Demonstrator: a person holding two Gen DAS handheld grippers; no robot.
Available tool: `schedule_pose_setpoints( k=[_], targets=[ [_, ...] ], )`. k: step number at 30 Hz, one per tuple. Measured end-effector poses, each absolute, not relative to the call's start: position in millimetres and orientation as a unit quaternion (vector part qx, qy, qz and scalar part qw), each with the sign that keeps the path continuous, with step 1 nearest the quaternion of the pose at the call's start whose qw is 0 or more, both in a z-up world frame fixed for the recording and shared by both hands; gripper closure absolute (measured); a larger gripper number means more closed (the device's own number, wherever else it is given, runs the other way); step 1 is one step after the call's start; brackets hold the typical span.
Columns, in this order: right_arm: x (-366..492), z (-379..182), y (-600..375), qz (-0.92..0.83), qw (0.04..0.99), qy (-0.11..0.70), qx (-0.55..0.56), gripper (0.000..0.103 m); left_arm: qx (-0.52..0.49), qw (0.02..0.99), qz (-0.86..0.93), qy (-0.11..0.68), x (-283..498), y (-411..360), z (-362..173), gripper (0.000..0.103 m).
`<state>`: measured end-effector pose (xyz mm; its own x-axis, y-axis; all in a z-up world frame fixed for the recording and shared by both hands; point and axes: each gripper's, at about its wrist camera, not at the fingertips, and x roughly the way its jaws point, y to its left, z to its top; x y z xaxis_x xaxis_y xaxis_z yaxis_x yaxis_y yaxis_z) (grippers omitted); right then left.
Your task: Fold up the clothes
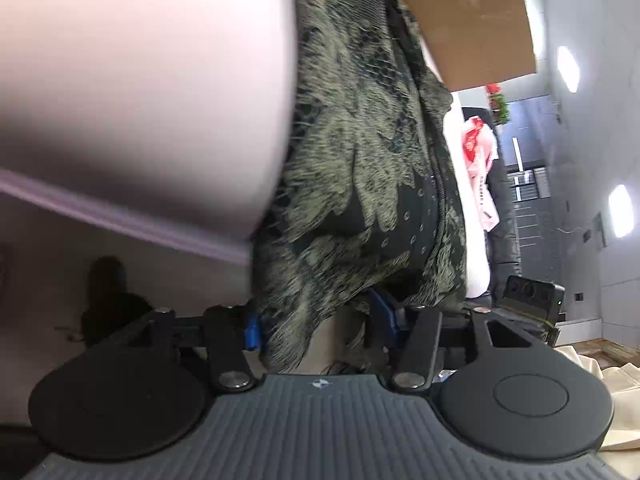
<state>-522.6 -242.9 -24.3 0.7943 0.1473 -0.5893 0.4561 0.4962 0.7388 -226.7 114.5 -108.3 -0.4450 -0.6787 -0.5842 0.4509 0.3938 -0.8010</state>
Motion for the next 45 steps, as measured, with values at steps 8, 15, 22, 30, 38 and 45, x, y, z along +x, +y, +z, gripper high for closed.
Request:
schedule_pose_setpoints(
  k=[8, 15, 22, 30, 38, 45],
  targets=[
    [-542.0, -4.0, -249.0, -0.086, 0.801, 0.273, 0.525, 0.1, -0.118, 0.507, -0.517, 0.679, -209.1, 134.4, -90.1, 0.089],
    [-539.7, -8.9, -257.8, -0.102, 0.788, 0.289, 0.534, 0.1, -0.044, 0.517, -0.506, 0.69, -211.2, 110.9, -106.2, 0.103],
    [-535.5, -12.2, -255.2, -0.096, 0.789, 0.292, 0.533, 0.1, 0.045, 0.562, -0.548, 0.617, -237.2, 98.8, -86.4, 0.103],
    [-546.3, 6.9, -254.6, -0.087, 0.798, 0.265, 0.534, 0.1, 0.046, 0.618, -0.528, 0.58, -238.1, 113.3, -37.0, 0.103],
    [-556.2, 50.5, -266.5, -0.088, 0.783, 0.255, 0.561, 0.1, 0.03, 0.644, -0.505, 0.574, -223.8, 102.4, 28.7, 0.103],
    [-522.8, 89.6, -320.6, -0.096, 0.788, 0.239, 0.558, 0.1, 0.017, 0.635, -0.52, 0.572, -184.3, 45.1, 65.1, 0.103]
  ],
)
